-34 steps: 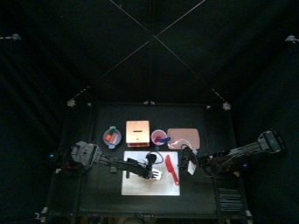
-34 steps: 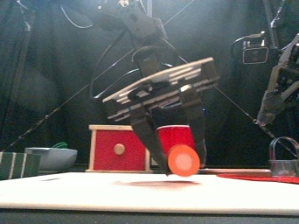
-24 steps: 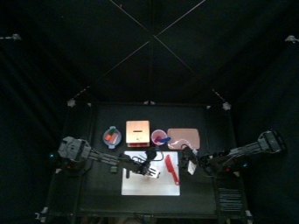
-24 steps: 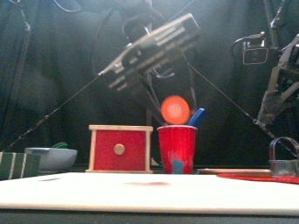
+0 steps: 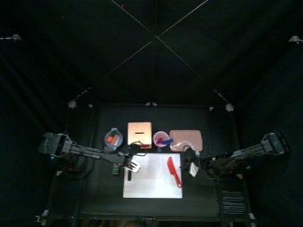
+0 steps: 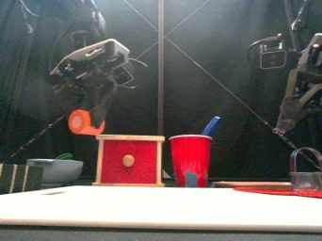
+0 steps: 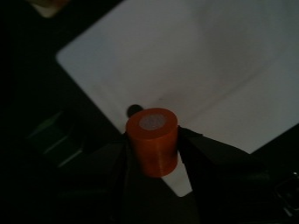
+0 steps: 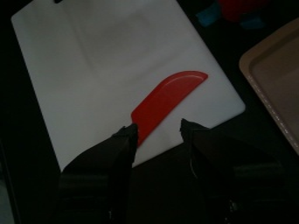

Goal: Drop carrot bottom in bowl

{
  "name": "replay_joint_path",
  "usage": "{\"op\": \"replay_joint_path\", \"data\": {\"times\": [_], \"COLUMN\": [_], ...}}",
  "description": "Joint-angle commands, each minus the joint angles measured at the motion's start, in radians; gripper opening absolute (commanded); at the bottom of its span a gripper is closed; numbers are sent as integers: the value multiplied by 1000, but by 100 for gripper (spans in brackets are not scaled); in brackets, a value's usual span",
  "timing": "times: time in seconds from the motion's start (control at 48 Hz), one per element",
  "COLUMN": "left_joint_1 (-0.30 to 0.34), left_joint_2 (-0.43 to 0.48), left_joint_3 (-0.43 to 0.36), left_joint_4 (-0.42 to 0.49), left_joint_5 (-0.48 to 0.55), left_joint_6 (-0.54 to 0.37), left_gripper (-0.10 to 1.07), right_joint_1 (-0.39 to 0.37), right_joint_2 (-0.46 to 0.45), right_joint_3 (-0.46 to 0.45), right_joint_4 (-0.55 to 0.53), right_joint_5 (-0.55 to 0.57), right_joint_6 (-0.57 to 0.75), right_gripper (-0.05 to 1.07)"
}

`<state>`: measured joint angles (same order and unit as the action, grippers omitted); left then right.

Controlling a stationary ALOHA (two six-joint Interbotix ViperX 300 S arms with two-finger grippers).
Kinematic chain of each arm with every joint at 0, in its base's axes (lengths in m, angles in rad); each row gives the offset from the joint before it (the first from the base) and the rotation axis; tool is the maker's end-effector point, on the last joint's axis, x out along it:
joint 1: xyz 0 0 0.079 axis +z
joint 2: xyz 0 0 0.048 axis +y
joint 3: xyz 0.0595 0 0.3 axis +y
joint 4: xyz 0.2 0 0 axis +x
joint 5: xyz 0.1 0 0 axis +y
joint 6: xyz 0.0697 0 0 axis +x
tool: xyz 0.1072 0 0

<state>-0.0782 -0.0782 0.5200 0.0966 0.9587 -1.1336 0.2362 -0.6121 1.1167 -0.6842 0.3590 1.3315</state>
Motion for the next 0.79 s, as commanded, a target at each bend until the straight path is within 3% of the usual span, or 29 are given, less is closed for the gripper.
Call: {"op": "replay_joint_path", "data": {"times": [0.0,0.25,0.375,0.562,0.771], "left_joint_1": [32,204,281,405,491], "left_joint_2": [-81,-296,-356,-359,-327], "left_joint_3": [48,261,345,417,449], "left_joint_4": [12,103,130,129,167], "left_joint_5": [-2,-121,-196,-273,-353], "left_joint_6": [9,49,109,184,236], "left_gripper": [70,70,70,70,70], "right_joint_1": [-14,-44,-44,-51,-52], "right_joint_2": [-5,-5,-5,0,3], "right_joint_3": [-25,-46,-60,-89,-101], "right_joint_4": [15,46,48,61,98], "right_joint_5": [-2,-2,-2,-2,-2], "right_joint_6": [5,8,12,12,12], "right_gripper": [80,80,80,80,80]}}
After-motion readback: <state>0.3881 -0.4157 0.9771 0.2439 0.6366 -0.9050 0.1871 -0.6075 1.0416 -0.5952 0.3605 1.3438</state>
